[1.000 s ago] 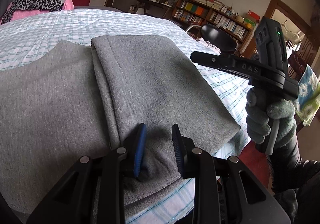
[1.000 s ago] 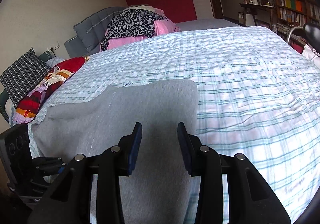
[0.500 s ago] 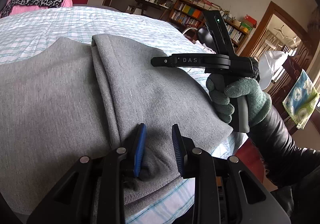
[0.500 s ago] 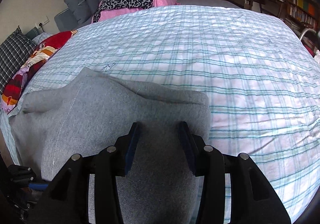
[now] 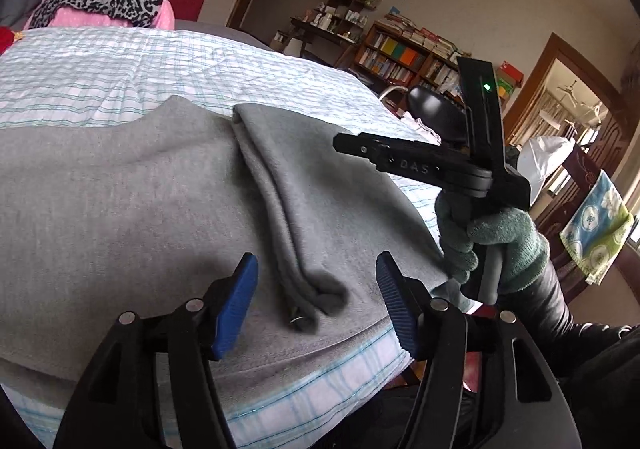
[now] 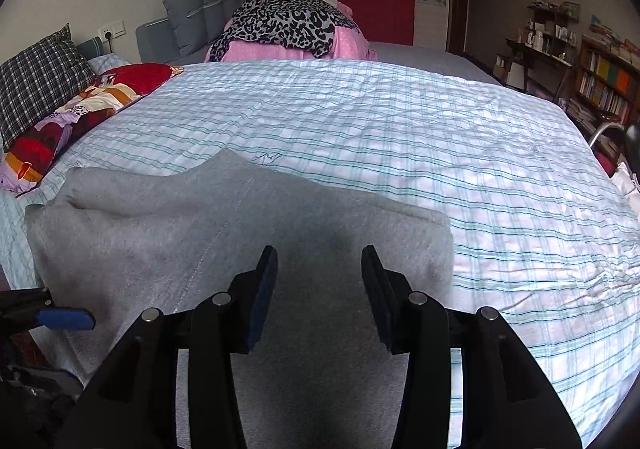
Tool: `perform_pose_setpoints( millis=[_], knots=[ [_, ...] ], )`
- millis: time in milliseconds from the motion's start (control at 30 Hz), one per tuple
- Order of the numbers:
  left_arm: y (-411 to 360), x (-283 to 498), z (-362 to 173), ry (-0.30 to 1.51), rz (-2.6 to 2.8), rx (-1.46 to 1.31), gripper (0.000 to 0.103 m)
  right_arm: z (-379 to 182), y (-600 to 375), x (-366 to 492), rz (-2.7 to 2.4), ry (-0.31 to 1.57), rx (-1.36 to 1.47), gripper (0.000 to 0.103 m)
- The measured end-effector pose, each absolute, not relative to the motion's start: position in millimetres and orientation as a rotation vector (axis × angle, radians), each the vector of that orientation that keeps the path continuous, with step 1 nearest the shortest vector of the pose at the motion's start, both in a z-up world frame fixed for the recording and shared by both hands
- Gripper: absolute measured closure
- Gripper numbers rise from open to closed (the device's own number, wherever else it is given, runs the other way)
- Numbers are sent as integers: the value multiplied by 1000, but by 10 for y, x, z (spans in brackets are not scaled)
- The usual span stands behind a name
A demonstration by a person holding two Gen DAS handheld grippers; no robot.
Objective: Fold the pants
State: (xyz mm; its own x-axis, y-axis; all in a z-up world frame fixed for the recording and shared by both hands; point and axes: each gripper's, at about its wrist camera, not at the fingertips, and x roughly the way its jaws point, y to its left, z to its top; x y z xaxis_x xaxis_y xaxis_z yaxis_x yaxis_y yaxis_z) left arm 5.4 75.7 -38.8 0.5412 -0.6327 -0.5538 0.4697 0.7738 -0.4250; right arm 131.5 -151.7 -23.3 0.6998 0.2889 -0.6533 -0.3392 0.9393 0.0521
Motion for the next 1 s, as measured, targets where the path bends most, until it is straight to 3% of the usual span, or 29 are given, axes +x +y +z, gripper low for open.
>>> perform_pose_setpoints(
  millis=[200, 300, 667, 1000],
  knots=[
    [1388, -28, -291, 722, -466, -322, 40, -193, -1203, 1101, 459, 708, -88, 57],
    [1722, -88, -253, 706, -357, -358, 37, -203, -1054, 1010, 511, 712, -98, 49],
    [2632, -359, -221, 689, -56, -444, 34, -450, -837, 960, 547, 772, -94, 48],
    [2959, -301, -487, 724, 33, -604, 34, -533, -831, 957, 541, 767, -98, 46]
  ],
)
